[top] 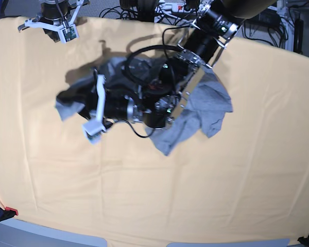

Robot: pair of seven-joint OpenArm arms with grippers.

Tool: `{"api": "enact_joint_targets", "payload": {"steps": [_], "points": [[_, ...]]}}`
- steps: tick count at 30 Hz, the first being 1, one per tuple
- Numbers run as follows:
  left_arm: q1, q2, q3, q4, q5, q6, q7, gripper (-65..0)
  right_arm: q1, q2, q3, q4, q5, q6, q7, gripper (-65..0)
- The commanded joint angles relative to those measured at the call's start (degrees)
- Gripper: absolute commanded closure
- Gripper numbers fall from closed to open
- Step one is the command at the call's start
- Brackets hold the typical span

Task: Layout the t-shirt on the table in an organized manner, then fold the t-shirt properly
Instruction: 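Lift the shirt with the left gripper and swing it toward the right arm, then lay the shirt down, open the left gripper and withdraw it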

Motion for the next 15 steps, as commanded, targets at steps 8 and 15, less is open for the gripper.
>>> {"api": "enact_joint_targets", "payload": {"steps": [8,15], "points": [[-1.4,2.3,6.0,0.9,13.4,-0.5,-2.8,0.0,-0.6,0.2,0.1,0.9,-0.5,-0.5,0.8,0.0],[-1.6,2.3,7.0,0.9,8.5,-0.5,-0.2,-39.6,-0.6,0.2,0.1,0.9,-0.5,-0.5,0.8,0.0]]}}
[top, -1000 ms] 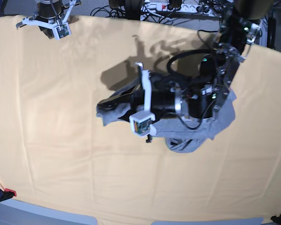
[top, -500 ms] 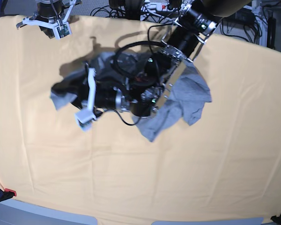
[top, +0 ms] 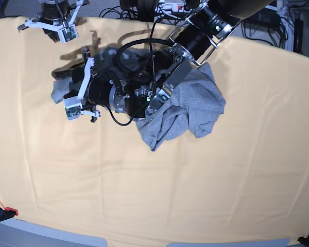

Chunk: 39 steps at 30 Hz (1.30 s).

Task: Layout the t-shirt on the table in an organized manner, then fold the t-shirt properly
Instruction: 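Lay the shirt down, open the left gripper and withdraw it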

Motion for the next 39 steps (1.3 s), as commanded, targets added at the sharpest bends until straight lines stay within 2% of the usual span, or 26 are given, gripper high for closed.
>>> {"api": "enact_joint_targets", "payload": {"steps": [1,4,9,15,19,22,24,28,31,33,36,37,39], "points": [[-1.4,1.1,-0.2,0.9,-3.0,-0.5,-0.5,-43.0,-0.6,0.2,0.1,0.9,-0.5,-0.5,0.8,0.0],[-2.6,1.1,-0.2,1.0,-5.3,-0.5,1.0,-43.9,-0.6,0.2,0.1,0.9,-0.5,-0.5,0.8,0.0],[-6.3,1.1,-3.4,1.2,-2.4,-0.5,2.3,-43.9,-0.6,0.2,0.1,0.9,-0.5,-0.7,0.8,0.0],[-8.8,1.1,-14.9,1.4,-2.4,0.6,6.6,-43.9,-0.5,0.2,0.1,0.9,-0.6,-1.5,0.8,0.0],[-8.9,1.0,-22.6,1.4,-4.6,0.6,7.0,-43.9,-0.5,0.2,0.1,0.9,-0.7,-1.5,1.3,0.0],[-9.1,-2.9,-25.3,1.4,-7.0,0.3,7.3,-43.9,-0.4,0.2,0.1,0.9,-0.7,-1.5,1.3,-5.0],[-9.7,-5.7,-25.2,1.4,-10.1,-0.5,10.1,-43.9,-0.3,0.2,0.1,0.9,-0.7,-1.5,1.3,-5.1],[-11.7,-11.6,-20.5,1.4,-21.4,-0.5,18.6,-43.9,-0.3,0.2,0.1,0.9,-0.4,-1.5,1.3,-5.1],[-14.3,-15.3,-16.7,1.4,-23.0,-0.5,22.1,-43.9,-0.3,0.2,0.1,0.9,-0.5,-1.4,1.7,-5.4],[-15.9,-17.5,-17.3,1.5,-23.1,-0.5,21.9,-43.2,0.3,0.2,0.1,0.9,-0.4,-1.1,2.1,-11.6],[-18.0,-20.0,-22.1,1.5,-23.1,-0.5,21.5,-43.2,2.8,0.2,0.1,0.9,1.7,-1.4,2.1,-30.6],[-18.5,-20.7,-24.2,1.5,-23.1,-0.5,21.5,-43.2,3.6,0.2,0.1,0.9,2.6,-1.7,2.1,-35.2],[-18.9,-22.4,-28.7,1.5,-23.1,-0.5,21.4,-43.2,5.2,0.2,0.1,0.9,2.5,-2.4,2.1,-37.7]]}}
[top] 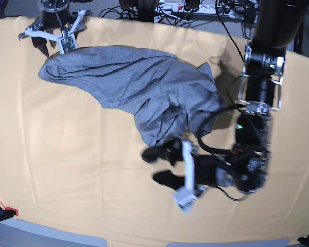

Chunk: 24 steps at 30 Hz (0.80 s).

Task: Layout the t-shirt on the table in an organized manner, then fold the t-shirt properly
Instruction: 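Lay the shirt down, open the left gripper and withdraw it, then grasp the shirt edge nearest the right gripper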

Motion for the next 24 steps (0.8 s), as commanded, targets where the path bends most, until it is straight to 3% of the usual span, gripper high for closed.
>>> {"api": "enact_joint_targets", "payload": {"steps": [1,7,14,19,24], "points": [[-1.5,-0.9,-2.0,0.9,-1.2,-0.3,-1.2,-43.2,0.2,0.3,0.1,0.9,-0.8,-1.1,0.8,-37.7],[-0.8,-8.5,-6.6,0.9,-3.9,0.3,-1.4,-43.2,4.1,3.4,0.1,0.9,0.6,-0.9,1.7,-37.6],[-0.7,-18.8,-6.6,0.9,-4.2,0.4,-1.3,-43.2,10.0,8.5,0.1,0.9,7.6,4.6,3.0,-37.5],[-0.7,-23.5,-6.6,0.9,-4.1,1.0,-1.1,-43.2,15.4,11.7,0.1,0.9,15.9,11.0,4.0,-37.5],[-0.7,-27.9,-6.6,0.9,-4.2,1.8,-0.4,-43.2,20.0,13.3,0.1,0.9,22.7,14.2,4.5,-37.5]]}}
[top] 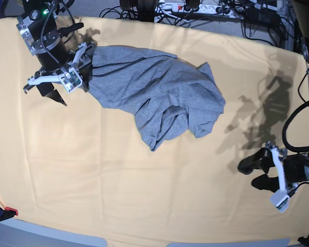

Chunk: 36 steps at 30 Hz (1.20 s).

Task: Layout the t-shirt on the table in an organized manner, then fold the t-shirt properly
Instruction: 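Grasp the shirt edge nearest the right gripper, then pull the shirt edge outward with the right gripper and release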

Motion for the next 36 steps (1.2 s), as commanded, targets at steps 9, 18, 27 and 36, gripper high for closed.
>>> {"api": "enact_joint_targets", "payload": {"steps": [9,18,27,36], "points": [[-1.7,-8.3,-0.6,0.7,-0.9,0.6,-0.9,-43.2,9.9,0.8,0.3,-9.0,16.0,9.7,0.4,-37.5],[-1.7,-10.4,-0.6,0.5,-0.3,1.4,-0.9,-43.2,21.0,0.8,0.3,-23.7,30.6,17.6,-4.4,-37.5],[-1.7,-10.3,-0.6,0.5,-0.5,1.4,-0.1,-43.2,29.6,0.8,0.3,-37.6,45.4,29.4,-14.7,-37.5],[-1.7,-10.3,-0.6,0.5,-0.5,1.4,-0.1,-43.2,30.5,0.8,0.3,-38.7,63.4,29.8,-22.3,-37.5]]}}
